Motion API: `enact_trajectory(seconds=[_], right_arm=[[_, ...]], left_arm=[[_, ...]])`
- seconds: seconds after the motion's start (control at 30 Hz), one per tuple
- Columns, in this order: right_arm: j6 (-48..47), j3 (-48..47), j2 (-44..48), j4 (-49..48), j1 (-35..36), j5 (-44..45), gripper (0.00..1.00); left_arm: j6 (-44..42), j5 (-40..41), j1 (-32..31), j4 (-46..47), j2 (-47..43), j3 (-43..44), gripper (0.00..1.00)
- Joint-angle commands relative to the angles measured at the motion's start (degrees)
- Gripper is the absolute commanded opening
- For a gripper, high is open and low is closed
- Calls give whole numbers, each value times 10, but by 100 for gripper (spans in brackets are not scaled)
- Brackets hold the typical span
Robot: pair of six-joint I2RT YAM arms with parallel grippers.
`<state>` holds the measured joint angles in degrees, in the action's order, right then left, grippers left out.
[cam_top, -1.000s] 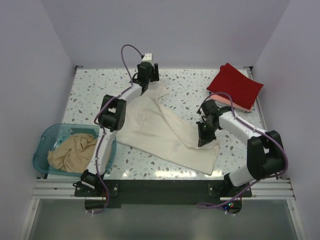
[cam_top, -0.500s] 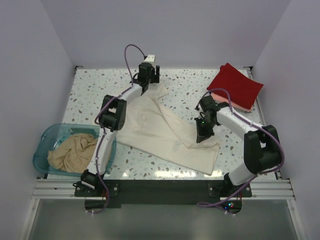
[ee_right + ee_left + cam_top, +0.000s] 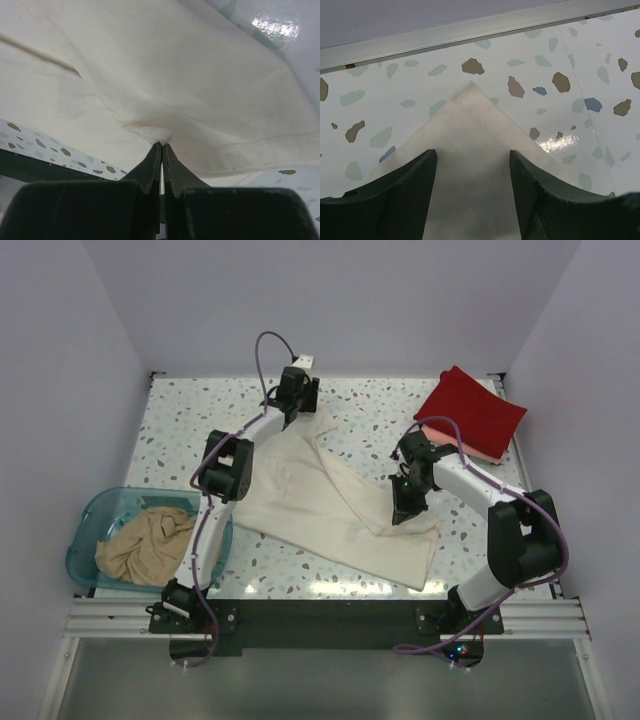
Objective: Fold and stack the t-shirts
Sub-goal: Fold the tshirt
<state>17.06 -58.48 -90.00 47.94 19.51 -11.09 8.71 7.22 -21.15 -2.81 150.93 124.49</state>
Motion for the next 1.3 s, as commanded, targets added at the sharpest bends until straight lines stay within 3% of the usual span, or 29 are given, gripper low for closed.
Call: enact_trajectory(seconds=[0.0,0.17,0.27,0.57,0.73,1.07,1.27], right_arm=[[10,-8,-4,-14,3,-5,0],[10,-8,5,-16,3,-2,0],[12,-10,5,-17,3,-2,0],[22,-7,16,-21,3,11,0],[46,-12,14,-10,1,53,0],[68,-29,28,22,-10,105,0],[69,-27,47,43,-10,128,0]], left_arm=[[-21,-11,-3,-38,15,44,65],[-26,-13,-3,-66,16,44,65],[-30,-19,-2,-83,15,44,59],[-20,-22,1,-80,2,31,31],[24,-22,16,-32,-35,-8,0],[100,-61,77,101,-171,-130,0],[107,-126,103,176,-263,-259,0]])
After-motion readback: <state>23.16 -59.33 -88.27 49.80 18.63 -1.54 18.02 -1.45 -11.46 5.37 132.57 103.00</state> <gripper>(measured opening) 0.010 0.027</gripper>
